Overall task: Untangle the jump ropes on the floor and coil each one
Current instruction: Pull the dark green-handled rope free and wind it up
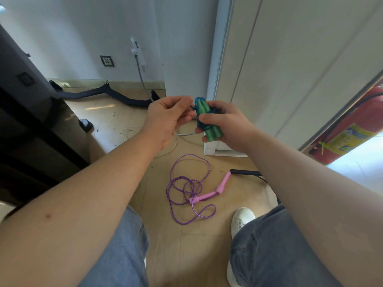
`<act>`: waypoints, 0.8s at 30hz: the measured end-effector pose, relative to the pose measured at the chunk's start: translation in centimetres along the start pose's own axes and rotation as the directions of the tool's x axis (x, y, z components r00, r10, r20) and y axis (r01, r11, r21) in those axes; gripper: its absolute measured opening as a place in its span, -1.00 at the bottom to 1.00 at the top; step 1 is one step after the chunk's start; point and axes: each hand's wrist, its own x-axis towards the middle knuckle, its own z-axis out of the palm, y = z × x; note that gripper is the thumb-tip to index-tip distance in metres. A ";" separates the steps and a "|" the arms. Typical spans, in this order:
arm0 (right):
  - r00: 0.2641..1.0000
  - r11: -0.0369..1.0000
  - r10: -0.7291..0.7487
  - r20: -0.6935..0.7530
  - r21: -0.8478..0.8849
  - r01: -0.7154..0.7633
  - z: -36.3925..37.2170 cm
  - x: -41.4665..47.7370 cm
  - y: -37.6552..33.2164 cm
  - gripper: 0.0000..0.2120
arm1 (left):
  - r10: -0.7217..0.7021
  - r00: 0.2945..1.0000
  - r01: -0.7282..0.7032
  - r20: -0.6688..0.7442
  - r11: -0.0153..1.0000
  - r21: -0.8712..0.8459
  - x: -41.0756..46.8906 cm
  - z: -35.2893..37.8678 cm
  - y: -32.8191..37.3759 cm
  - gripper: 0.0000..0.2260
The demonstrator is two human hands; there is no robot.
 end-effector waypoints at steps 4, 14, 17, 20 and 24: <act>0.997 0.982 -0.062 -0.041 -0.180 0.054 0.8 -0.2 0.0 -0.64 | 0.071 0.994 -0.059 -0.077 0.987 0.148 0.3 0.1 -0.8 -0.83; 0.991 0.978 -0.093 -0.092 -0.195 0.074 1.0 -0.1 0.2 -0.63 | -0.053 0.997 0.059 0.062 0.993 -0.106 0.0 0.6 -0.1 -0.84; 0.991 0.974 -0.102 -0.086 -0.211 0.082 0.9 -0.1 0.2 -0.63 | -0.060 0.998 0.060 0.009 0.998 -0.021 0.2 0.4 -0.2 -0.83; 0.990 0.955 -0.124 -0.068 -0.280 0.101 1.1 -0.1 0.4 -0.68 | -0.039 0.999 0.038 0.005 0.996 0.078 0.3 0.4 -0.5 -0.82; 0.989 0.942 -0.137 -0.061 -0.315 0.111 1.6 0.0 0.6 -0.67 | 0.011 1.000 -0.014 0.020 0.989 0.148 0.0 0.7 -0.7 -0.75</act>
